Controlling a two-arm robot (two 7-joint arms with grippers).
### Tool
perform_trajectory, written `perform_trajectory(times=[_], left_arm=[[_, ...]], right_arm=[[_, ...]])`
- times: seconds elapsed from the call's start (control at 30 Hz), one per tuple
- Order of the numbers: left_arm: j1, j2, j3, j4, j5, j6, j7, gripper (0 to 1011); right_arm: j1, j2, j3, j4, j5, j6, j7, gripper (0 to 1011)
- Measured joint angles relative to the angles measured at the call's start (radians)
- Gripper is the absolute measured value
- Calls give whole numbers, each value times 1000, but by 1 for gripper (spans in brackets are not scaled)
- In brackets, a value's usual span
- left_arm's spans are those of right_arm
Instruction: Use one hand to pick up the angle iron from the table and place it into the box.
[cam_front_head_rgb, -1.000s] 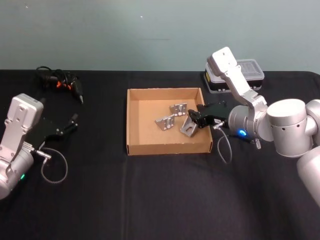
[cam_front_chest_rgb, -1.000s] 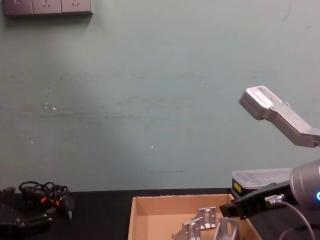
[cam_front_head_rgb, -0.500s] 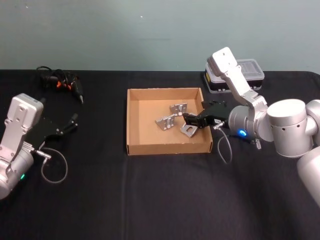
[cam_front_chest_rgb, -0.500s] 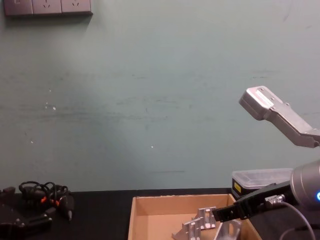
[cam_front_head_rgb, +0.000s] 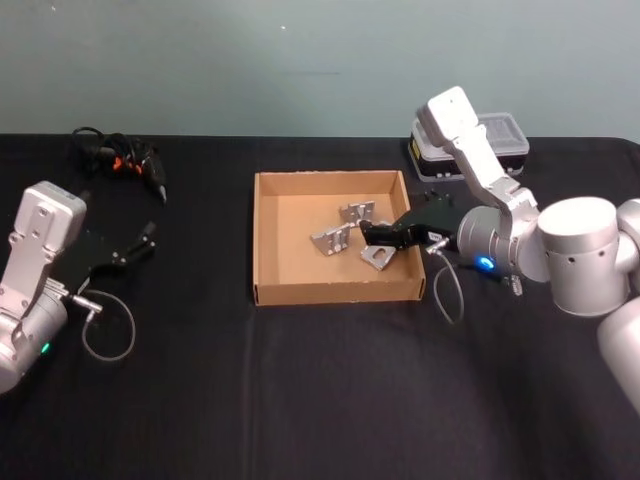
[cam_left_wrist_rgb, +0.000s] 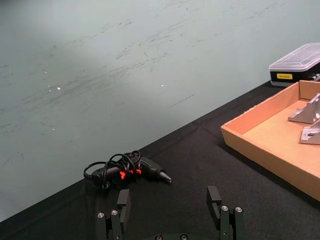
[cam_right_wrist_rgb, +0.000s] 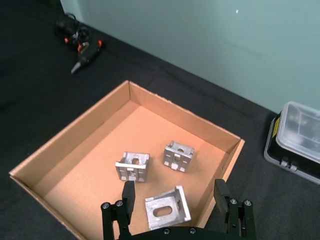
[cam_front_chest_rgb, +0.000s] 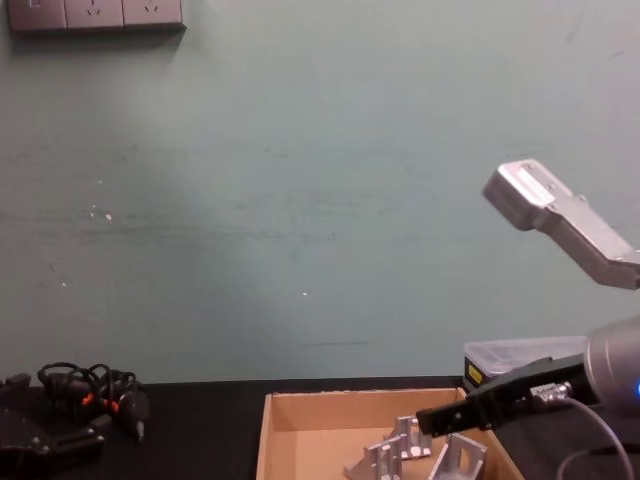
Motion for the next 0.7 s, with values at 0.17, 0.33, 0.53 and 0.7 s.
perform_trajectory(times=[0.17, 0.33, 0.53, 0.7], left_arm=[[0, 0, 0, 0, 0, 0, 0, 1000], [0, 0, 0, 0, 0, 0, 0, 1000], [0, 0, 0, 0, 0, 0, 0, 1000], [0, 0, 0, 0, 0, 0, 0, 1000]], right_arm=[[-58, 6, 36, -82, 12, -29, -25, 1000], [-139, 5, 88, -174, 27, -66, -78, 1000], [-238, -19, 164, -254, 28, -139, -174, 1000], [-292, -52, 216, -276, 8, -212, -257, 1000]])
